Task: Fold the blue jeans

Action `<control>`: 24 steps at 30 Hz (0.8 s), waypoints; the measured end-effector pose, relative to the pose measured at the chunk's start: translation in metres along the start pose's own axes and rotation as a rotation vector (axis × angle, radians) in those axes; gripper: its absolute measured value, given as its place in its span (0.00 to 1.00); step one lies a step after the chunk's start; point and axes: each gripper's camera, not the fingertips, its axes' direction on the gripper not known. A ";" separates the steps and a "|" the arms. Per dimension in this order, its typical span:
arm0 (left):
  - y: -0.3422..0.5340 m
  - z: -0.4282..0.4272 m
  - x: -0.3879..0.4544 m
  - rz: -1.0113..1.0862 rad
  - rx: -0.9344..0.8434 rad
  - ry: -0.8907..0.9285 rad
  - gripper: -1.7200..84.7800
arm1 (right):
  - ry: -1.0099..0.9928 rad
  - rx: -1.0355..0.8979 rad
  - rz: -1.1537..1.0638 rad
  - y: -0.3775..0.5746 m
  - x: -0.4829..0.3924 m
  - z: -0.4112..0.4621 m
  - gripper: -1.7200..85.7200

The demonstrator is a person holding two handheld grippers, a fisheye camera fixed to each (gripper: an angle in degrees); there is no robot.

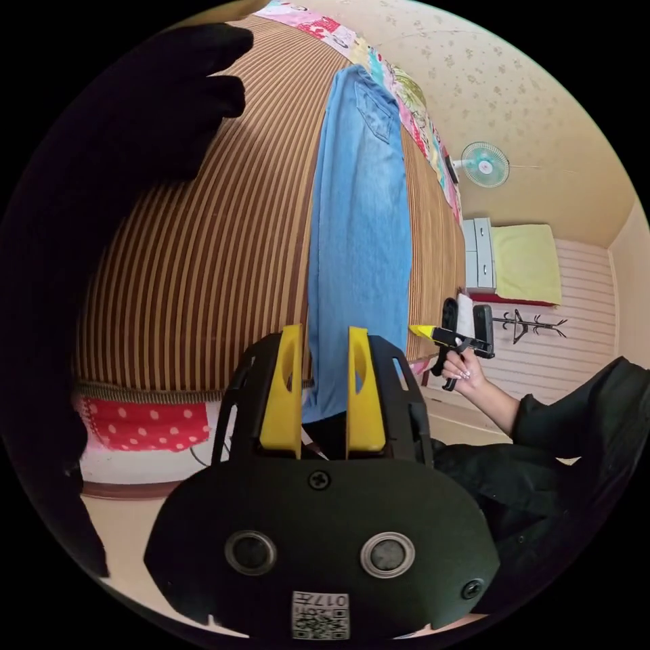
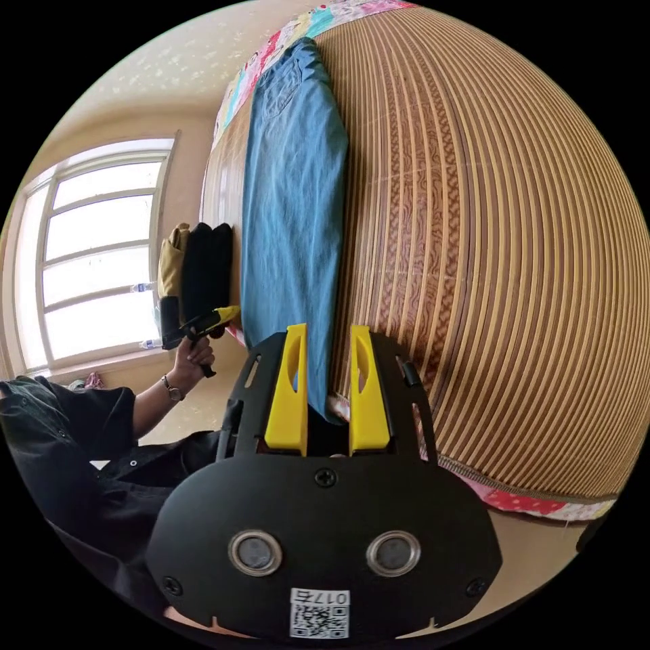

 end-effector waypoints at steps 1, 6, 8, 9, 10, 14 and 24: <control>-0.015 -0.003 0.000 0.021 0.027 0.007 0.15 | -0.027 0.039 0.007 -0.009 0.002 -0.002 0.12; -0.054 0.016 0.009 0.120 -0.022 -0.063 0.13 | -0.072 0.106 -0.004 -0.037 -0.010 0.006 0.13; -0.054 0.022 0.010 0.118 -0.036 -0.051 0.13 | -0.050 0.078 -0.027 -0.031 -0.022 0.018 0.12; -0.048 0.024 0.010 0.121 -0.039 -0.044 0.12 | -0.051 0.070 -0.031 -0.027 -0.024 0.020 0.12; -0.039 0.027 0.010 0.122 -0.048 -0.046 0.12 | -0.058 0.049 -0.035 -0.017 -0.027 0.025 0.11; -0.008 0.030 0.003 0.092 -0.055 -0.017 0.11 | -0.132 -0.003 -0.005 0.028 -0.026 0.038 0.11; -0.013 0.046 -0.047 0.038 -0.152 0.165 0.08 | -0.362 -0.063 -0.005 0.029 -0.028 0.057 0.10</control>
